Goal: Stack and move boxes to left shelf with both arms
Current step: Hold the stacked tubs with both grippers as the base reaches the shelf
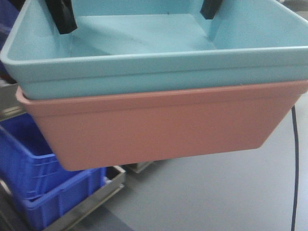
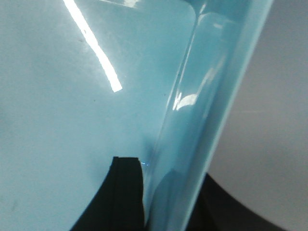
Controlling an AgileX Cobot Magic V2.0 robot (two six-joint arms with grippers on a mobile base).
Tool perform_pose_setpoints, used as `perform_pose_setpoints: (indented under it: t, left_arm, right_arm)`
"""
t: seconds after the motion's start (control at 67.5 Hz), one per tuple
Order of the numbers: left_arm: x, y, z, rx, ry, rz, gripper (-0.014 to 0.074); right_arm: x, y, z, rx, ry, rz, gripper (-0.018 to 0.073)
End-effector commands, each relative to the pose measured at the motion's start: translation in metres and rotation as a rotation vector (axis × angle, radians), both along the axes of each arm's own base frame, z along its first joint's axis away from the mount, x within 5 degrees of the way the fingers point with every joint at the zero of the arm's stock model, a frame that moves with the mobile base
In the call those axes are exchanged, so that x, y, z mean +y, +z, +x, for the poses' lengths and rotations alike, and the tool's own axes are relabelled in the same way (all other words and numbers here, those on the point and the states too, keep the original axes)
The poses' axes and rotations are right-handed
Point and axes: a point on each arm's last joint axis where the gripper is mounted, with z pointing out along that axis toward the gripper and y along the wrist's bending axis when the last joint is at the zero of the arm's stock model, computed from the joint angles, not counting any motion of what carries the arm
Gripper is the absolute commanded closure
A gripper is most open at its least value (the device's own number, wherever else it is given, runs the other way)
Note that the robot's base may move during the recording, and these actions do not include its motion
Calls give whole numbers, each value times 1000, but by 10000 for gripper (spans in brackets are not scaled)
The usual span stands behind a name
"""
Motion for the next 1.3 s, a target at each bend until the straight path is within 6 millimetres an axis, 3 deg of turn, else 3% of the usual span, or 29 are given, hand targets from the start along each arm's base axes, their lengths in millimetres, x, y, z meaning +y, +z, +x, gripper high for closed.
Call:
perform_pose_setpoints:
  t: [0.0, 1.289]
  left_arm:
    - [-23, 44, -21, -89, -91, -314, 599]
    - [-23, 44, -21, -89, -91, -314, 599]
  right_arm:
    - [18, 36, -15, -109, 56, 202, 503]
    - [18, 36, -15, -109, 56, 202, 503]
